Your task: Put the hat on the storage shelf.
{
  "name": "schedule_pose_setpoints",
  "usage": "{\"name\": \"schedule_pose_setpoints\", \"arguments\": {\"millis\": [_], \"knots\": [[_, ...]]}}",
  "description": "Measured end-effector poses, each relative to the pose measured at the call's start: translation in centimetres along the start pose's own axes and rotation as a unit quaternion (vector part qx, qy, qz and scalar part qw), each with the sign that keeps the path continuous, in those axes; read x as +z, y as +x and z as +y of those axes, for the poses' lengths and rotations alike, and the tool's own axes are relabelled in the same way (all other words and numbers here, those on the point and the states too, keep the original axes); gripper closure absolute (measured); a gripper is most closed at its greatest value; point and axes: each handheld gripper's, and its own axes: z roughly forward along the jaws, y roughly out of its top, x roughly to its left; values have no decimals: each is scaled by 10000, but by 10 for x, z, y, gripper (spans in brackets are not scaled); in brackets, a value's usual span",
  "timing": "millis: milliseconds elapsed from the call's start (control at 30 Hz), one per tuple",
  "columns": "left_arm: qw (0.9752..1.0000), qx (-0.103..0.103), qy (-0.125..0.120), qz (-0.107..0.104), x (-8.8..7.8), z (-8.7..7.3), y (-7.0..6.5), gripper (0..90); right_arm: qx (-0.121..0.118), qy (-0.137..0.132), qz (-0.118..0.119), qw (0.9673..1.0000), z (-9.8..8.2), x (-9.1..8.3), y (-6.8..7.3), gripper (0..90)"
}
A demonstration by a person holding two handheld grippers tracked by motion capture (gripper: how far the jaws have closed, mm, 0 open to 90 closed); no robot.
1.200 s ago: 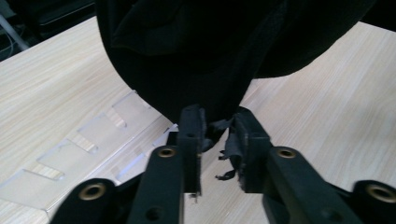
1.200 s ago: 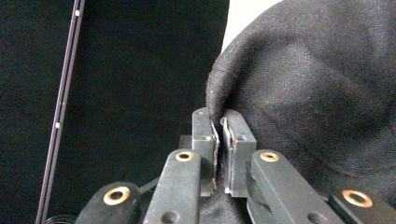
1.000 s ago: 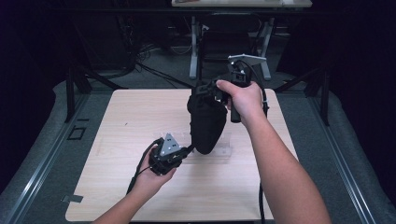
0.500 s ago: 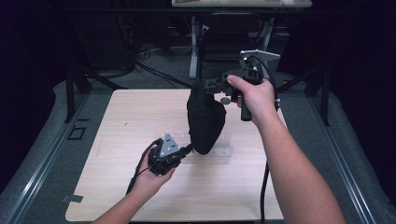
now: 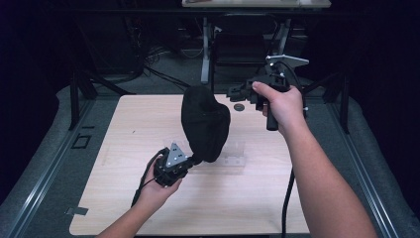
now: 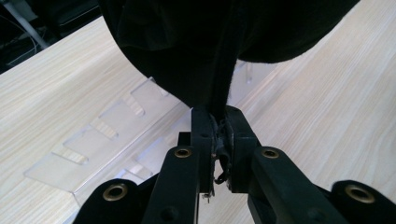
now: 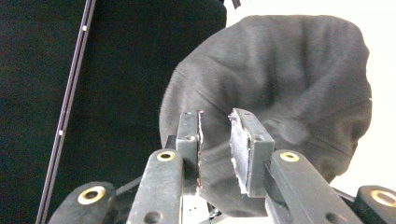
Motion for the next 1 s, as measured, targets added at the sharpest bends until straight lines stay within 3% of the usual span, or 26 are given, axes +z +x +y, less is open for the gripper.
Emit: {"name": "schedule_pose_setpoints", "arguments": {"millis": [333, 400, 500, 733, 1000], "knots": [[9998, -84, 164, 67, 4, -16, 4, 847, 25, 22, -117, 9999, -1, -2, -10, 728], [9995, -46, 323, 57, 10, -27, 8, 846, 54, -25, -93, 9999, -2, -4, -11, 728], [9994, -260, 216, 16, 12, -37, 10, 844, 39, -4, -128, 9999, -2, -6, -12, 727], [9988, -454, 201, -35, 11, -42, 15, 834, 41, -20, -158, 9999, -4, -9, -15, 721], [9986, -479, 240, 42, 6, -46, 18, 696, 5, -33, -303, 9995, -6, -14, -17, 714]]}}
